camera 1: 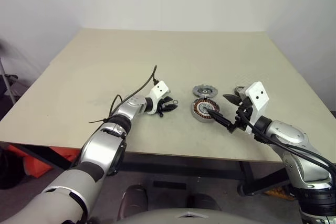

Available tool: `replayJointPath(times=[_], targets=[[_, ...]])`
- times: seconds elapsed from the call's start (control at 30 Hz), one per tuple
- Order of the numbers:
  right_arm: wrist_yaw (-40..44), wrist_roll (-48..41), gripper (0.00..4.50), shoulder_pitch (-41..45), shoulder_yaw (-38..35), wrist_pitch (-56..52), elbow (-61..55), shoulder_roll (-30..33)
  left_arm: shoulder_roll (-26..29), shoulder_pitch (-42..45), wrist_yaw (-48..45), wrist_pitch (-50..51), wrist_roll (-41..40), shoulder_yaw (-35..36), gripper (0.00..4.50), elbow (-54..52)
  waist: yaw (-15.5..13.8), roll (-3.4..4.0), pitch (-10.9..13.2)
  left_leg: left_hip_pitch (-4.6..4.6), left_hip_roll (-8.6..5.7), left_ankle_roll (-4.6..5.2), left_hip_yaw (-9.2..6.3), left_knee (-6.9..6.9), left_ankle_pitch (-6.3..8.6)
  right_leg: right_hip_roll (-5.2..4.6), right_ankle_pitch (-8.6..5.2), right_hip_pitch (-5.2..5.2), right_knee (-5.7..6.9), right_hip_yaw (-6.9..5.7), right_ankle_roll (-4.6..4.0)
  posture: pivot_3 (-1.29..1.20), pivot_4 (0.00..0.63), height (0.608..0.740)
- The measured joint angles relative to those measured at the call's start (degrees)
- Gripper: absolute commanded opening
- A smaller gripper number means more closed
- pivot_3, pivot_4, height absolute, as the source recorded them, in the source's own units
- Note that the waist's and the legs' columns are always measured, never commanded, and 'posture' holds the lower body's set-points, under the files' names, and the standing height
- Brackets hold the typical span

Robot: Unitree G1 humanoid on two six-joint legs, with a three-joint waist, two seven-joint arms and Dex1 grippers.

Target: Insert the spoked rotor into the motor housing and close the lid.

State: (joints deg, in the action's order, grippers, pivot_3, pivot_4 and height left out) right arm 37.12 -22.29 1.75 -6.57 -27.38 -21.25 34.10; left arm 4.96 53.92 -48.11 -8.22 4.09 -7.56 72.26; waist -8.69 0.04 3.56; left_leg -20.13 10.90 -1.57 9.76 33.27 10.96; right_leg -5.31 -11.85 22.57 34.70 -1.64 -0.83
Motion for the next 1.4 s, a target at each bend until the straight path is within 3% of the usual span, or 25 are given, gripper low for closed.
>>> replayJointPath(times=[0.1,0.17,1.4], targets=[[-0.09,0.00,4.50,0.00,0.07,0.00,0.00,-0.17,-0.52,0.20,0.87,0.35,0.05,0.58,1.49,0.42,0.00,0.00,0.00,0.05,0.00,0.00,-0.01,0.00,0.00,-0.01,-0.01,-0.06,-0.02,0.00,0.02,0.00,0.000,0.740],[-0.12,0.00,4.50,0.00,0.08,0.00,0.00,-0.30,-0.65,0.35,1.49,0.68,0.22,0.82,0.84,0.55,0.00,-0.01,0.00,0.03,-0.01,0.00,-0.06,-0.01,0.00,-0.01,-0.01,-0.06,-0.04,0.00,0.02,0.00,0.000,0.740],[-1.48,2.41,4.50,3.70,2.87,0.75,3.39,-2.67,-0.21,1.04,1.33,0.44,0.97,2.00,0.84,1.02,0.08,-0.02,0.01,-0.01,-0.07,0.04,-0.46,-0.22,0.03,-0.05,-0.09,-0.02,-0.19,0.00,0.14,0.00,0.000,0.740]])
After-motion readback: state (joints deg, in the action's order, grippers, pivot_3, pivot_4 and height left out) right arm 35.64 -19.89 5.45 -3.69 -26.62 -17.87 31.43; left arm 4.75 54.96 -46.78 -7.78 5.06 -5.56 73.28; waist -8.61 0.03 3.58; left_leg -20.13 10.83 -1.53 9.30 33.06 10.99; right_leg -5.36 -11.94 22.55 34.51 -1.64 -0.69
